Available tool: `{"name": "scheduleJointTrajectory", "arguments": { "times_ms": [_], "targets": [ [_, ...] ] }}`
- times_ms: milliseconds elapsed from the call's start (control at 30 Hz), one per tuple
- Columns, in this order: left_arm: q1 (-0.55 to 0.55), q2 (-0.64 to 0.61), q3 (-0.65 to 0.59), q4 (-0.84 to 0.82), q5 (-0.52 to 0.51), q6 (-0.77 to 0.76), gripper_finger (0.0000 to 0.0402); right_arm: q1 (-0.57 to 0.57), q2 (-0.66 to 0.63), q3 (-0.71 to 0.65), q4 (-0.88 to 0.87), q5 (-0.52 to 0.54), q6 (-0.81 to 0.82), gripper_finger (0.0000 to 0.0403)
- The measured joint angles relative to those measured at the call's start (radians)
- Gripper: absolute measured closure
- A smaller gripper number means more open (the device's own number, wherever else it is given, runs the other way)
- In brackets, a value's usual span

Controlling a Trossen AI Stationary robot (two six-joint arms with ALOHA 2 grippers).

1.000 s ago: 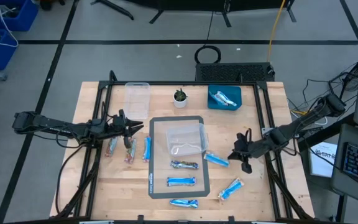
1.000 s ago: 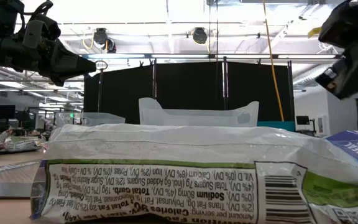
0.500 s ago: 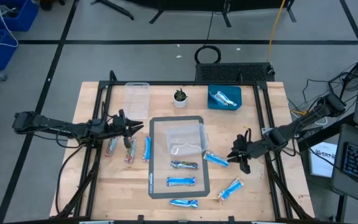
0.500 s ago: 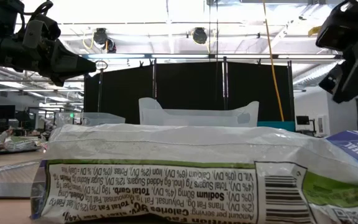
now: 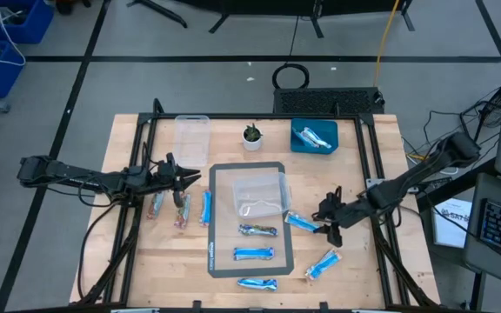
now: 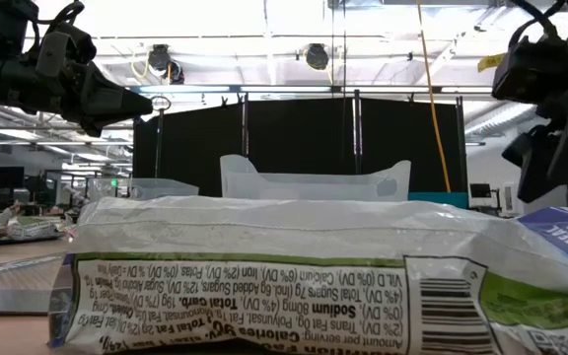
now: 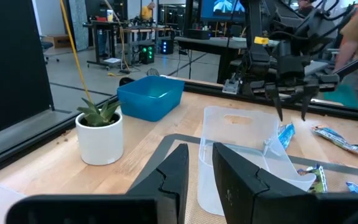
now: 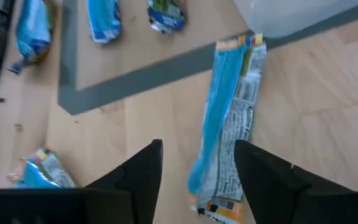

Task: Pick and place Granola Bars by type
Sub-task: Put the snack into the right bin

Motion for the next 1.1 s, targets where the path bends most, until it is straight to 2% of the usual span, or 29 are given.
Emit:
{"name": "scheduleJointTrajectory", "arguments": {
  "times_ms": [600, 767, 1000, 1100],
  "targets": [
    [0.0, 0.0, 0.0, 0.0, 0.0, 0.0, 0.0323, 0.0, 0.161, 0.0, 0.051, 0.0, 0.036, 0.0243],
    [0.0, 0.0, 0.0, 0.0, 0.0, 0.0, 0.0323, 0.0, 0.177, 0.0, 0.046, 0.001, 0.036, 0.0287],
    [0.0, 0.0, 0.0, 0.0, 0.0, 0.0, 0.0323, 0.0, 0.175, 0.001, 0.048, 0.002, -0.012, 0.0387],
    [0.0, 0.0, 0.0, 0.0, 0.0, 0.0, 0.0323, 0.0, 0.171, 0.001, 0.047, 0.001, -0.032, 0.0394]
  ]
}}
